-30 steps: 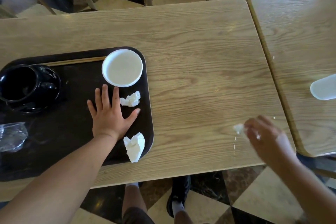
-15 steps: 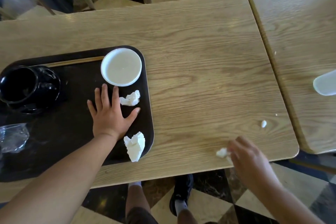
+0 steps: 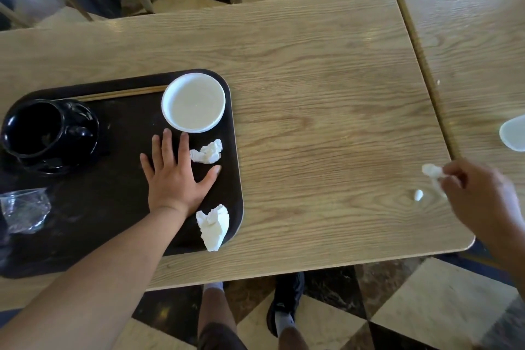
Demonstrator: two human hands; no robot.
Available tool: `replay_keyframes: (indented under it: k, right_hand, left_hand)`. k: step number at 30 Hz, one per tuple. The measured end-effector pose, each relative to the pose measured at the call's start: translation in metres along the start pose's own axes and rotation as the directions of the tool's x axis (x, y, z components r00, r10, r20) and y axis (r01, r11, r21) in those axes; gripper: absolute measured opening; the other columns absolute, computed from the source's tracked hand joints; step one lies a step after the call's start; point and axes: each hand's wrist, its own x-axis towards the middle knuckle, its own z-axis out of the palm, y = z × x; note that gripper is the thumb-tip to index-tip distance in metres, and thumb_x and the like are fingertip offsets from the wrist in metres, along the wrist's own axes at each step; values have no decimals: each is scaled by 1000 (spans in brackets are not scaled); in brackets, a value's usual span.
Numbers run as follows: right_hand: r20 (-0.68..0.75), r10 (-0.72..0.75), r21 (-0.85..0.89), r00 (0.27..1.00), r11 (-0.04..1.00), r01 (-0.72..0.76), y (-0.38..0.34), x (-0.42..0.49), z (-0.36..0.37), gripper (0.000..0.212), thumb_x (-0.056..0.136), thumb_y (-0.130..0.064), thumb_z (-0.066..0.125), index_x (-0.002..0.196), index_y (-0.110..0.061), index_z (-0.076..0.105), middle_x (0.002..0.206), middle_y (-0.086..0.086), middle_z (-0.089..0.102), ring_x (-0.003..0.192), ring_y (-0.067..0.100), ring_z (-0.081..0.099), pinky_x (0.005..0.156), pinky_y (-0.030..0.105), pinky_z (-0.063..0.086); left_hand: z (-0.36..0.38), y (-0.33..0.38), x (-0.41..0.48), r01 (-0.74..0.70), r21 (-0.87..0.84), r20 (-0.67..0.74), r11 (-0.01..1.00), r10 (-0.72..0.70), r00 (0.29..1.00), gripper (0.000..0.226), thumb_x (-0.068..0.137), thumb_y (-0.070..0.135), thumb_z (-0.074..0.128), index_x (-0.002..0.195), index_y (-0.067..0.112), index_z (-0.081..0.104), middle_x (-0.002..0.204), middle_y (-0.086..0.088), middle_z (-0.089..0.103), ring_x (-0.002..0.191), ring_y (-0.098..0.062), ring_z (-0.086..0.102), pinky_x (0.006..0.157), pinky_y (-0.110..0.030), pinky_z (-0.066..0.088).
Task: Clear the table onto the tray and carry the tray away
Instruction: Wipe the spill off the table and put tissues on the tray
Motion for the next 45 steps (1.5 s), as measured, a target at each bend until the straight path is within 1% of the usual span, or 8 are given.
replay_keyframes:
  k: [8, 14, 20, 26, 30, 35, 40, 45]
  right_hand:
    - [-44, 133, 58, 990, 990, -130, -2, 13, 25, 8, 84, -6, 62, 90, -11, 66, 96, 17, 61, 88, 35, 54, 73, 37, 39]
    - [104, -218, 90, 970, 974, 209, -29, -81, 43, 19, 84, 5, 62, 79, -14, 59, 85, -2, 54, 65, 15, 53, 51, 24, 39]
    - [421, -387, 124, 821, 921, 370, -12, -155, 45, 34, 81, 0, 67, 78, -29, 50, 87, -18, 45, 72, 3, 54, 60, 13, 45]
    - [268, -423, 148, 866, 906, 397, -48, -148, 35, 22, 88, -2, 63, 85, -23, 57, 89, -12, 49, 73, 9, 56, 58, 27, 51]
    - [141, -459, 185, 877, 883, 432, -101, -133, 38, 16, 88, 1, 63, 83, -15, 63, 87, -8, 53, 67, 9, 55, 57, 18, 45]
    - [114, -488, 209, 866, 864, 459, -171, -118, 47, 18, 90, 0, 54, 88, -14, 65, 90, -5, 55, 73, 10, 54, 65, 9, 38]
    - [127, -451, 254, 884, 876, 410, -232, -109, 68, 21, 86, 5, 58, 86, -14, 67, 88, -6, 55, 73, 11, 54, 61, 18, 44]
    - [147, -342, 283, 928, 914, 292, -288, -105, 92, 29, 88, 3, 56, 91, -19, 75, 88, -5, 60, 73, 14, 60, 59, 27, 51]
  left_hand:
    - [2, -1, 0, -2, -4, -11, 1000, 2, 1000, 92, 78, 69, 49, 149, 16, 25, 161, -16, 13, 149, -36, 4, 117, -62, 5]
    - [3, -2, -1, -5, -6, -25, 1000, 5, 1000, 91, 79, 68, 51, 149, 16, 25, 161, -16, 13, 149, -37, 5, 116, -62, 6]
    - [4, -2, -1, -6, -14, -15, 1000, 6, 1000, 92, 79, 70, 50, 149, 16, 23, 161, -16, 12, 149, -37, 4, 117, -62, 5]
    - [3, -2, -1, -8, -15, 3, 1000, 8, 1000, 95, 79, 74, 44, 150, 16, 22, 161, -17, 12, 149, -38, 3, 116, -63, 5]
    - [-2, -3, 1, 3, -54, 54, 999, 0, 999, 96, 77, 77, 40, 151, 19, 19, 163, -14, 8, 150, -35, -2, 117, -61, 2]
    - [-11, -24, -7, -76, -123, 89, 989, 87, 992, 90, 81, 71, 44, 153, 23, 18, 164, -8, 5, 151, -27, -2, 119, -54, 5]
    - [-17, -51, -21, -194, -151, 159, 969, 217, 963, 83, 85, 63, 48, 153, 26, 19, 165, -3, 5, 151, -24, 0, 120, -49, 10]
    - [-29, -86, -28, -144, -181, 217, 973, 182, 959, 75, 87, 50, 57, 151, 30, 24, 165, 0, 8, 151, -20, 3, 119, -50, 12]
